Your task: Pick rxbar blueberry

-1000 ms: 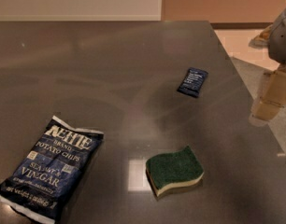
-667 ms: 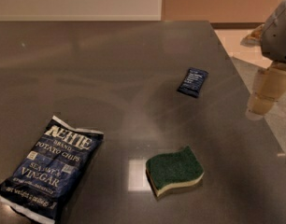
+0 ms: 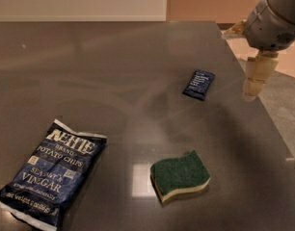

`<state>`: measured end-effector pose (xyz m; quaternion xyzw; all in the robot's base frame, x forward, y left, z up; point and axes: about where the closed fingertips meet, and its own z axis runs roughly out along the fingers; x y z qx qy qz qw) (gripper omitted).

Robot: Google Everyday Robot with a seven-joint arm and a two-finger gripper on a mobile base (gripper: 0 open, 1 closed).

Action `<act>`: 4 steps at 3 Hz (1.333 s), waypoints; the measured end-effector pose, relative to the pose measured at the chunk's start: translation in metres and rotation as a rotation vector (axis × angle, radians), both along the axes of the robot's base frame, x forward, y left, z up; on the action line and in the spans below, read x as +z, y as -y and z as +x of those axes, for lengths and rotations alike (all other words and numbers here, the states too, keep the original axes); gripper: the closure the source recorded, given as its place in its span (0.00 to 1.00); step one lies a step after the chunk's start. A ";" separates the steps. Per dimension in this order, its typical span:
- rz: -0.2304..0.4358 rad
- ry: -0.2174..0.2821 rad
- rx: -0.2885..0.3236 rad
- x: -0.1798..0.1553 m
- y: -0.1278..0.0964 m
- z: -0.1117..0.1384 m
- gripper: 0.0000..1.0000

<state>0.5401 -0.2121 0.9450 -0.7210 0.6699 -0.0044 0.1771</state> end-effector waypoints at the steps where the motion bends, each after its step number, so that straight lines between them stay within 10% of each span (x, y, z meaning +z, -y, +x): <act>1: -0.015 -0.015 0.156 -0.016 -0.007 0.044 0.00; 4: -0.116 -0.038 0.514 -0.080 -0.037 0.123 0.00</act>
Offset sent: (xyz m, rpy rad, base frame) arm 0.1063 0.0202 -0.0650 -0.0848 0.1287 0.5033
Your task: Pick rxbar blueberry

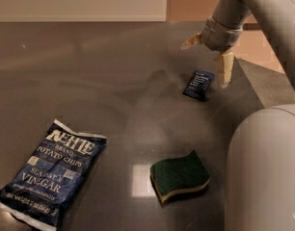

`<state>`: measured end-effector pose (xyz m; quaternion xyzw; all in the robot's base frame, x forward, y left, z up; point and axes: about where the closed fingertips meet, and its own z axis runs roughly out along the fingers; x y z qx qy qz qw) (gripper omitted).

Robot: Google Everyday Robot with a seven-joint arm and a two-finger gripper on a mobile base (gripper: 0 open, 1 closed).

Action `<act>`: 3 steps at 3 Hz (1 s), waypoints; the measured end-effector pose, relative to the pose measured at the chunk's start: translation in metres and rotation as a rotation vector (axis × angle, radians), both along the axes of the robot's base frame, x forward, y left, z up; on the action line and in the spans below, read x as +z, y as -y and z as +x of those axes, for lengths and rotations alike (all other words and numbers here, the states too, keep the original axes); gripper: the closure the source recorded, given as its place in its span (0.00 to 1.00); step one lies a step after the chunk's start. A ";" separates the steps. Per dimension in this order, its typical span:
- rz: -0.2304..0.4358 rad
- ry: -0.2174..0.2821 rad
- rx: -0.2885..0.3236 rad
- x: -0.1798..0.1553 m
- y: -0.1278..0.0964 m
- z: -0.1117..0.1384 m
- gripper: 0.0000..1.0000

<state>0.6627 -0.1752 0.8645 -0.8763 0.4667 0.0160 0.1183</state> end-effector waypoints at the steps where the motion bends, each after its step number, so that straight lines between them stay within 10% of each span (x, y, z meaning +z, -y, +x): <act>1: -0.066 -0.006 0.075 -0.014 0.001 0.005 0.00; 3: -0.172 -0.033 0.212 -0.034 0.009 0.003 0.00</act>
Offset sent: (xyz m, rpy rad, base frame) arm -0.0385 -0.0276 -0.0289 -0.2442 0.1910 0.2662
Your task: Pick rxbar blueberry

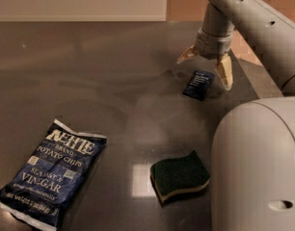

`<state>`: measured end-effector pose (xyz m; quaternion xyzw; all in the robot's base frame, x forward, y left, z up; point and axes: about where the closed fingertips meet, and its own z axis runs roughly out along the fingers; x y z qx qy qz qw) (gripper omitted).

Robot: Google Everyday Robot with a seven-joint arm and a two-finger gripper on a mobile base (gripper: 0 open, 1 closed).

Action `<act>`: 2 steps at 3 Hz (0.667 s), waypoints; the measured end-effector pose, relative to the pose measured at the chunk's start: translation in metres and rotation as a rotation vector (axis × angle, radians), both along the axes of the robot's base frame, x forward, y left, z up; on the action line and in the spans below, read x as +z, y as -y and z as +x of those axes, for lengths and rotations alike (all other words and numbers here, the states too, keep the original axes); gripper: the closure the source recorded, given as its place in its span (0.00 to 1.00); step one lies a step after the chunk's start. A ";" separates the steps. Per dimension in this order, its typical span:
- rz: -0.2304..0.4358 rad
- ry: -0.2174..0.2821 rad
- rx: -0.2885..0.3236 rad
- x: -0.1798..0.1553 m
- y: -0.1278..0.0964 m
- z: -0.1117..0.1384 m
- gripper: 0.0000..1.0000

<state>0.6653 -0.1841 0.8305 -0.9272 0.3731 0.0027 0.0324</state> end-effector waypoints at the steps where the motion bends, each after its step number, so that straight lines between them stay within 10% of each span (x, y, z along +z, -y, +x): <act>1: -0.014 -0.015 0.043 -0.006 0.001 -0.002 0.01; 2: -0.009 -0.029 0.074 -0.009 -0.001 -0.005 0.19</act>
Offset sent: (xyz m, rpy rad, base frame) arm -0.0499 -0.0111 -0.0015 -0.0399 0.1980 0.1171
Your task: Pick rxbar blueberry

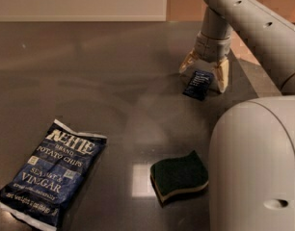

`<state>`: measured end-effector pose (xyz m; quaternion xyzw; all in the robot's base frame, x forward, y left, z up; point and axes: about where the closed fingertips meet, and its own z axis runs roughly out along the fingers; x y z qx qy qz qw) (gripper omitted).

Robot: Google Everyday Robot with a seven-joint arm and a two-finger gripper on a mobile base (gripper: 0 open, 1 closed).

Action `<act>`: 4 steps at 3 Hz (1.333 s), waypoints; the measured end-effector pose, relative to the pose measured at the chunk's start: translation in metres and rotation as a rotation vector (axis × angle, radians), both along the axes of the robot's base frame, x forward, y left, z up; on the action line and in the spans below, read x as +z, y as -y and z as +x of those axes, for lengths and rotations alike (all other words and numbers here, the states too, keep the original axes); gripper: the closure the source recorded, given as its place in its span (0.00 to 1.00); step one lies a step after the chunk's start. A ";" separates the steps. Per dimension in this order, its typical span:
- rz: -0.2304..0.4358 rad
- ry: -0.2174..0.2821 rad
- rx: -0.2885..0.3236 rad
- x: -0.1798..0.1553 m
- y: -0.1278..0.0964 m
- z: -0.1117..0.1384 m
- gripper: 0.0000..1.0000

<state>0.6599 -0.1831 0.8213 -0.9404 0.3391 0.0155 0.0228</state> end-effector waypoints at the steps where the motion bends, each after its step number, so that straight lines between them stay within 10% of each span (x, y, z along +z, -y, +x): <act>1: 0.003 -0.007 0.010 -0.001 0.001 -0.001 0.42; 4: 0.005 -0.007 0.008 0.001 0.003 -0.001 0.58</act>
Offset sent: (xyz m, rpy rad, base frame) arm -0.0456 -0.0161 0.0184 -0.0271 0.1836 0.0324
